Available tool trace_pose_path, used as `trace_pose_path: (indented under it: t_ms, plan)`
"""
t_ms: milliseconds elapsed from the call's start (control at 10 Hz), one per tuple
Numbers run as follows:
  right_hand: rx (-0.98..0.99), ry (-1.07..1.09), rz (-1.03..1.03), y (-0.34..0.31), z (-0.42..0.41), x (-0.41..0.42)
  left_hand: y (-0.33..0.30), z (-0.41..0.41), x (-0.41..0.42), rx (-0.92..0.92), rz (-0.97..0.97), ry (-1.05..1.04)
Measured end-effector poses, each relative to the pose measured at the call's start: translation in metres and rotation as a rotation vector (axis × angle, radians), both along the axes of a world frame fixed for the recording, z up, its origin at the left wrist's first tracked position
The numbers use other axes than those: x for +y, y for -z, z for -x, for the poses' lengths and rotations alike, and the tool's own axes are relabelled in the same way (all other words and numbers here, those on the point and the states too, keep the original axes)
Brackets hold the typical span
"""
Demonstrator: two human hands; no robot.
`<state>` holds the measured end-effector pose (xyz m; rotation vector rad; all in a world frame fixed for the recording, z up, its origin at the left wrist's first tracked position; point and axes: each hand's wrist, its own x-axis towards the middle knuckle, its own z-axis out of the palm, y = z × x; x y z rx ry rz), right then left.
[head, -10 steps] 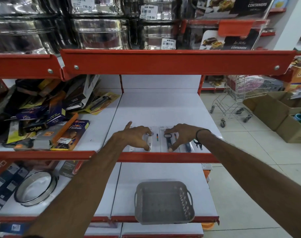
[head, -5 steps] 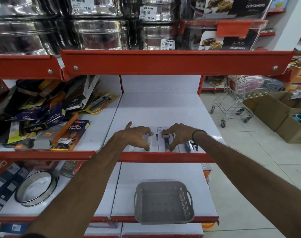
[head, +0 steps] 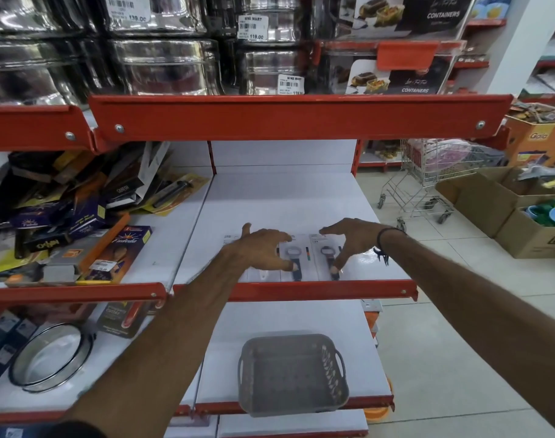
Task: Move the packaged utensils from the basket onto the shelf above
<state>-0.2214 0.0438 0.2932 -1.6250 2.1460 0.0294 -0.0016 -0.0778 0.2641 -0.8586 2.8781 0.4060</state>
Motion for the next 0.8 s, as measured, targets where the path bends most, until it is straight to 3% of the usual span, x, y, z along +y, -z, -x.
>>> trace_pose_path:
  t_ms: [600,800]
  plan:
    - [-0.028,-0.033,-0.008,0.008,-0.003,0.007,0.006,0.006,0.007,-0.011,-0.009,-0.036]
    - [-0.07,0.033,0.171,0.0,-0.016,0.018,0.008,-0.002,0.017,0.051,-0.039,-0.044]
